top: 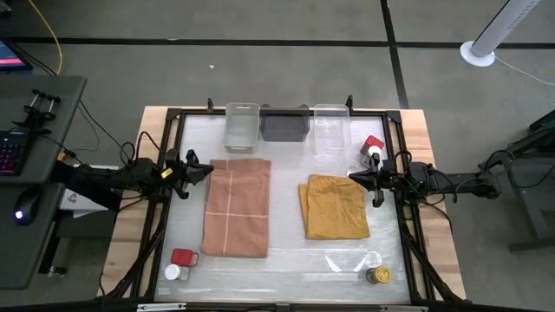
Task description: Sort spices by type
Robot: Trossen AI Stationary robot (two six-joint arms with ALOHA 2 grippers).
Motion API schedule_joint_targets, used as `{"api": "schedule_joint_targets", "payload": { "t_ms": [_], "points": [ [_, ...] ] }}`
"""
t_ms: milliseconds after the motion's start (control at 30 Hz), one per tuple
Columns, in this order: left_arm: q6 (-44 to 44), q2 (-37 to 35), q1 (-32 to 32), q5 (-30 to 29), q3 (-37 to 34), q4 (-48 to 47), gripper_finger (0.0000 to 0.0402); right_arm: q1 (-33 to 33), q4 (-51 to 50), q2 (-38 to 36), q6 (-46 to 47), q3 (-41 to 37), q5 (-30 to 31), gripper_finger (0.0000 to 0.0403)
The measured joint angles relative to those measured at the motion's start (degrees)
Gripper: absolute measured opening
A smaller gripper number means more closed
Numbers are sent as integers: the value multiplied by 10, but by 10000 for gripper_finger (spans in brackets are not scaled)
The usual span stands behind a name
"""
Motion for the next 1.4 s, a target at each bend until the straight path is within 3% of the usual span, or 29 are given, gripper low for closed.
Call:
{"api": "schedule_joint_targets", "payload": {
  "t_ms": [300, 433, 667, 800, 900, 967, 1033, 1267, 1400],
  "points": [
    [-2, 0, 1, -10, 0, 3, 0, 0, 0, 0, 0, 0, 0, 1],
    [-89, 0, 1, -16, 0, 39, 0, 0, 0, 0, 0, 0, 0, 1],
    [-242, 2, 1, -143, 0, 170, 0, 0, 0, 0, 0, 0, 0, 1],
    [-167, 35, 1, -158, 11, 280, 0, 0, 0, 0, 0, 0, 0, 1],
    [-109, 125, 1, -130, 78, 258, 1, 0, 0, 0, 0, 0, 0, 1],
    [-80, 212, 1, -110, 149, 194, 6, 0, 0, 0, 0, 0, 0, 1],
    [-45, 295, 1, -102, 236, 72, 18, 0, 0, 0, 0, 0, 0, 1],
    [45, 520, 28, -141, 641, -641, 110, 0, 0, 0, 0, 0, 0, 1],
    [35, 629, 83, -128, 814, -935, 173, 0, 0, 0, 0, 0, 0, 1]
  ]
}}
